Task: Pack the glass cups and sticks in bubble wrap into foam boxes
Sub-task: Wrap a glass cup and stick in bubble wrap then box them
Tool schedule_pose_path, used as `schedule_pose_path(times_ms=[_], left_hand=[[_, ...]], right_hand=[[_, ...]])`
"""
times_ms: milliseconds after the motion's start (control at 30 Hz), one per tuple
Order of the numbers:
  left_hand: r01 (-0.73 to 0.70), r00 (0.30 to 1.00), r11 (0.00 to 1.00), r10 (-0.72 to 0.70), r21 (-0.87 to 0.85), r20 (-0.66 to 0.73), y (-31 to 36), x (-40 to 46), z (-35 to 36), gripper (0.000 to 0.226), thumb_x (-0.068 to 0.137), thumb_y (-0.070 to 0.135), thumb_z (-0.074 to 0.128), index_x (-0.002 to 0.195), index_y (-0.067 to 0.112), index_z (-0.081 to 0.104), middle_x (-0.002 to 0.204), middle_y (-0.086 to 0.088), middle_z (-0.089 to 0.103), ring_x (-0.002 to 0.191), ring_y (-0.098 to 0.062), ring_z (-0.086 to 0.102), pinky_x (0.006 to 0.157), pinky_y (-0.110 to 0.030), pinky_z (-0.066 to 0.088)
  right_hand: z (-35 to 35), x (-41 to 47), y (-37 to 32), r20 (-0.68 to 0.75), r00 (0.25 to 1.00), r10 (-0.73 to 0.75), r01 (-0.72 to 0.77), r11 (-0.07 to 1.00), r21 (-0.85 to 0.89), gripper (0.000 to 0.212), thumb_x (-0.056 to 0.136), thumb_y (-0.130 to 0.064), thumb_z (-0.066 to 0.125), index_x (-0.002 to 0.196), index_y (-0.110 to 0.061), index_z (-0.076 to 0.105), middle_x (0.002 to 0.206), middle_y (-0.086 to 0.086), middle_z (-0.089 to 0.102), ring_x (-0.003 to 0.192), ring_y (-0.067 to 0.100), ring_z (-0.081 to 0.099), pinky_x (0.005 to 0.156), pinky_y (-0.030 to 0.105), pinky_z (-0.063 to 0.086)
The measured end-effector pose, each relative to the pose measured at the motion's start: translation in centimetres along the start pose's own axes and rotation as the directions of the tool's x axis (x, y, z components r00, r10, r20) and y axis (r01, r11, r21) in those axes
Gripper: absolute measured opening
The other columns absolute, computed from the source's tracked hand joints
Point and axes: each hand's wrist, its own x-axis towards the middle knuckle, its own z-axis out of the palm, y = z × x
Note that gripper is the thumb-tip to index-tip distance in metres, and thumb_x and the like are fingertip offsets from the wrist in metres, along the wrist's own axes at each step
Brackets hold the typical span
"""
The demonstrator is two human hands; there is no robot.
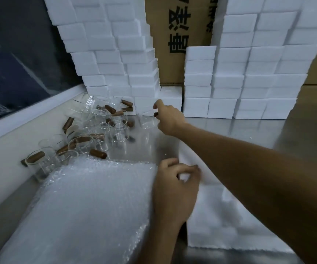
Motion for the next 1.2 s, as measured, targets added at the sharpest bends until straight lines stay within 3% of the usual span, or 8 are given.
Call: schedule_pose_path(times_ms=[333,500,667,767,867,933,1067,1200], left_hand=[[0.075,0.997,0.997,-0.076,-0.021,-0.031,1.1,-0.1,0.0,0.015,0.082,0.03,0.075,0.068,0.033,0.071,0.102,0.015,0.06,0.086,0.014,0.056,0.067,0.001,0.036],[0.145,0.988,0.983,-0.15,-0.113,-0.033,1.5,-0.1,0.0,0.017,0.085,0.033,0.074,0.075,0.019,0.075,0.093,0.01,0.065,0.079,-0.004,0.061,0.067,-0.017,0.042],[0.204,0.977,0.958,-0.212,-0.203,-0.016,3.1,-0.8,-0.8,0.019,0.088,0.038,0.069,0.082,0.021,0.076,0.093,0.003,0.074,0.086,-0.014,0.067,0.086,-0.038,0.054],[0.031,0.99,0.998,-0.039,-0.062,-0.135,4.3,-1.5,-1.3,0.013,0.087,0.027,0.07,0.077,0.035,0.07,0.101,0.005,0.067,0.086,-0.006,0.062,0.082,-0.031,0.054],[-0.187,0.972,0.982,0.179,-0.04,-0.15,5.4,-2.6,-2.0,0.022,0.086,0.016,0.07,0.078,0.036,0.069,0.081,0.014,0.068,0.074,0.0,0.06,0.065,-0.011,0.047],[-0.31,0.949,0.951,0.309,-0.011,-0.057,5.8,-3.4,-2.6,0.022,0.083,0.013,0.071,0.094,0.032,0.069,0.081,0.014,0.067,0.075,-0.006,0.06,0.062,-0.008,0.045],[-0.425,0.886,0.903,0.399,0.068,0.237,6.4,-4.5,-2.5,0.067,0.073,0.026,0.072,0.134,0.036,0.049,0.108,0.015,0.06,0.093,-0.01,0.058,0.062,-0.008,0.042],[-0.489,0.847,0.872,0.469,0.022,0.25,7.3,-5.1,-1.8,0.082,0.072,0.034,0.081,0.14,0.046,0.038,0.113,0.021,0.06,0.097,-0.015,0.059,0.061,-0.014,0.045]], right_hand=[[-6.7,-14.0,2.5,-0.215,0.975,0.048,0.025,0.946,0.323,0.038,0.098,-0.004,0.049,0.135,-0.014,0.05,0.115,0.008,0.07,0.111,0.027,0.062,0.091,0.043,0.05],[-8.3,-22.4,4.6,-0.324,0.94,0.102,0.055,0.895,0.443,0.033,0.098,-0.004,0.053,0.127,-0.019,0.057,0.093,-0.019,0.065,0.092,-0.006,0.063,0.076,0.006,0.044],[-9.7,-27.7,6.1,-0.389,0.914,0.116,0.076,0.892,0.445,0.033,0.097,-0.002,0.055,0.125,-0.019,0.06,0.093,-0.025,0.066,0.092,-0.012,0.062,0.075,0.002,0.043],[-10.4,-29.2,6.4,-0.424,0.9,0.104,0.098,0.898,0.428,0.034,0.096,0.001,0.056,0.125,-0.017,0.061,0.092,-0.023,0.066,0.092,-0.01,0.063,0.077,0.004,0.045],[-11.0,-30.0,6.7,-0.433,0.897,0.094,0.116,0.894,0.434,0.034,0.096,0.001,0.056,0.124,-0.016,0.063,0.092,-0.021,0.067,0.091,-0.007,0.063,0.076,0.005,0.045],[-11.2,-30.2,6.7,-0.442,0.892,0.093,0.131,0.883,0.451,0.034,0.096,0.0,0.056,0.122,-0.019,0.063,0.092,-0.019,0.067,0.091,-0.007,0.064,0.076,0.006,0.046],[-11.2,-30.4,6.4,-0.438,0.894,0.099,0.148,0.855,0.496,0.032,0.097,-0.001,0.055,0.12,-0.02,0.063,0.091,-0.018,0.069,0.091,-0.005,0.066,0.076,0.007,0.047],[-11.4,-30.5,6.1,-0.431,0.9,0.067,0.175,0.85,0.497,0.03,0.097,0.0,0.054,0.121,-0.016,0.064,0.09,-0.018,0.067,0.09,-0.005,0.065,0.076,0.009,0.047]])
